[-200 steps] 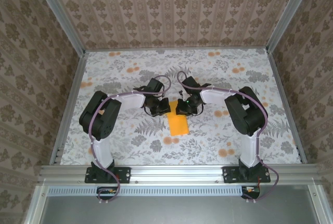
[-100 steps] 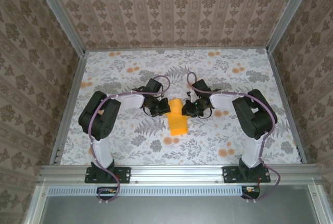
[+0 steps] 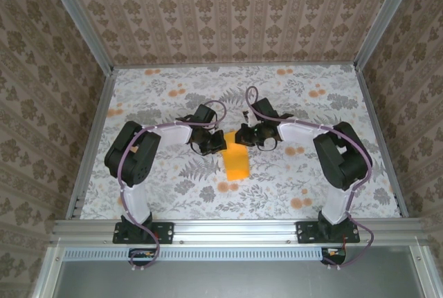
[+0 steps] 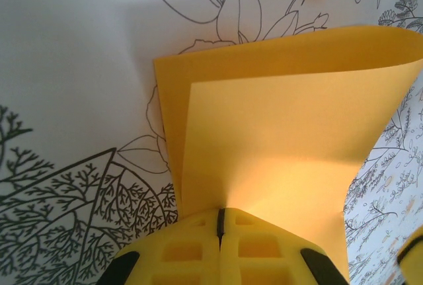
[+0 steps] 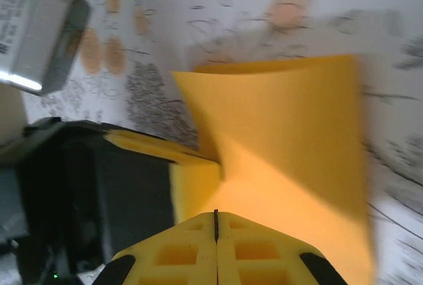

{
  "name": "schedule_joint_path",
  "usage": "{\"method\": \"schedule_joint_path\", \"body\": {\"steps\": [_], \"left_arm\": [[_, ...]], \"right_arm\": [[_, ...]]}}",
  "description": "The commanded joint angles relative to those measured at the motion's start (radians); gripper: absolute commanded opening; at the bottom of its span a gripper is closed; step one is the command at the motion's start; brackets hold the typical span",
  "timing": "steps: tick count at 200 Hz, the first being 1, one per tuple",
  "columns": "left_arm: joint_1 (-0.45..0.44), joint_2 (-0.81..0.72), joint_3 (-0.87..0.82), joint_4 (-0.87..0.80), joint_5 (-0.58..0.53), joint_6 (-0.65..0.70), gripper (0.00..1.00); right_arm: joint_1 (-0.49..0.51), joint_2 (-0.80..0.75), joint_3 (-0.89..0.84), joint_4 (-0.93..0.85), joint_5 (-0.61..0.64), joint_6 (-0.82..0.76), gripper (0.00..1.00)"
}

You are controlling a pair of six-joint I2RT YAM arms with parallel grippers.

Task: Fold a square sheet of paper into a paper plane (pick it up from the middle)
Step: Fold the square sheet of paper in half at the center of the table.

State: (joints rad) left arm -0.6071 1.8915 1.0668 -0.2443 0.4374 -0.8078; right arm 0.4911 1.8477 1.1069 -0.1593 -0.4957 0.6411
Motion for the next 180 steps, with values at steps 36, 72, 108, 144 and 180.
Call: {"method": "schedule_joint_path", "body": {"steps": [36, 72, 108, 144, 180], "left_arm": [[0.015, 0.087, -0.073, -0.268, -0.171, 0.014, 0.04], [0.015, 0.085, -0.084, -0.268, -0.178, 0.007, 0.04], [0.015, 0.091, -0.101, -0.263, -0.184, 0.000, 0.04], [0.013, 0.091, -0.108, -0.251, -0.183, 0.000, 0.04], [0.011, 0.095, -0.116, -0.229, -0.180, -0.008, 0.04]], "right_arm": [[0.000, 0.120, 0.044, 0.008, -0.004, 0.001, 0.05], [-0.046, 0.145, 0.021, 0.000, 0.045, -0.012, 0.05], [-0.118, 0.126, -0.019, 0.007, 0.123, -0.002, 0.05], [-0.130, 0.059, -0.018, 0.013, 0.101, -0.003, 0.04], [-0.086, -0.102, -0.077, 0.057, 0.071, -0.016, 0.05]]}}
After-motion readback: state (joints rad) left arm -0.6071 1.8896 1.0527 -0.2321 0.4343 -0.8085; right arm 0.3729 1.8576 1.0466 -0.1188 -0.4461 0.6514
